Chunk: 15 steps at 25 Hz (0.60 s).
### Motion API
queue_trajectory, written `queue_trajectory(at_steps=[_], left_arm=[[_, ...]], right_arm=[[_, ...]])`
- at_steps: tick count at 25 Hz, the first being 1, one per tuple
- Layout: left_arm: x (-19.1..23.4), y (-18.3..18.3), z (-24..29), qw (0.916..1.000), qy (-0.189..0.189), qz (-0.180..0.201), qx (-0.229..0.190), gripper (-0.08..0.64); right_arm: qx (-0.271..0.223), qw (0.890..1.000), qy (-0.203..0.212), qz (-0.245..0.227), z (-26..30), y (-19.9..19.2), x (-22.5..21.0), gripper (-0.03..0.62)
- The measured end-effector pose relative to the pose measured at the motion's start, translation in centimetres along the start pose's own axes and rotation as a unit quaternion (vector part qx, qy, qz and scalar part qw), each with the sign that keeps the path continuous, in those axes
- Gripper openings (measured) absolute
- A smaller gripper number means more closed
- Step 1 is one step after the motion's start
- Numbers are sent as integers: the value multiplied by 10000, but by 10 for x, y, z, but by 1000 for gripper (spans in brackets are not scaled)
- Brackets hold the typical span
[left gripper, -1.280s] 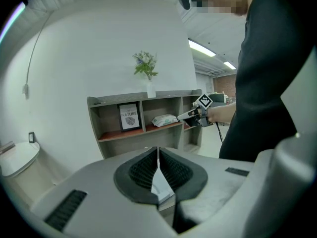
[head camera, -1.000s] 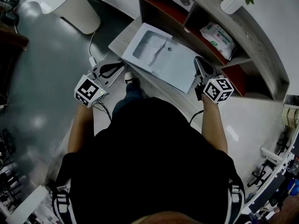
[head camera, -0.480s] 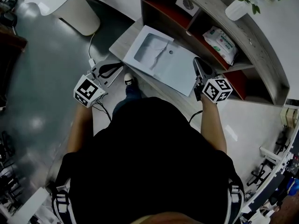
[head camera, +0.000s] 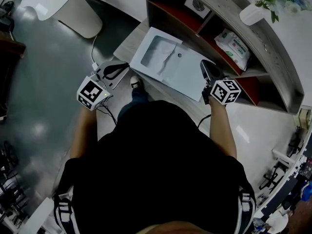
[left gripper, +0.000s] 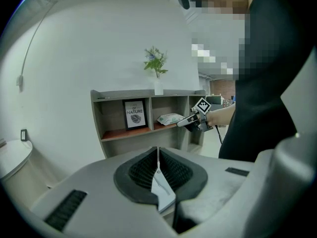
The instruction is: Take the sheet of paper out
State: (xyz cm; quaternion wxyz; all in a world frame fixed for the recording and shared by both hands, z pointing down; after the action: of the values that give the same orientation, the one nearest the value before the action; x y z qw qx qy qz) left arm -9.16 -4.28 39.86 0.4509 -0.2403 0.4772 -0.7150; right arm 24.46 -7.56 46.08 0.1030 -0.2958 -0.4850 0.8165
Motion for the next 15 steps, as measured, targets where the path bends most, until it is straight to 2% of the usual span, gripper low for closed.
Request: queue_trajectory(at_steps=[8,15], left_arm=[[28,0,10,10000,-84,1,1,29],[49,-1,17,9998,-147,44,83,29]], right_arm=[[128,9998,-66,109,27,-1,-9,14],[408,9988,-264,42,49,-17,-20,14]])
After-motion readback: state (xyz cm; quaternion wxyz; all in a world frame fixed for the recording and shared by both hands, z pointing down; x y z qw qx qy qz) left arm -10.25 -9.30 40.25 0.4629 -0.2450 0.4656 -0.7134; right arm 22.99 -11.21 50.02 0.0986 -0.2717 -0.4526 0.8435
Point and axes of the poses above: the fingertips, and each gripper's own axes: z forward along the fingers, x to its left, y out of its top, the point moved 4 cm from there along -z, backward along the fingers, and after that the axes turned 2 degrees about x, right-handed, at the moved point
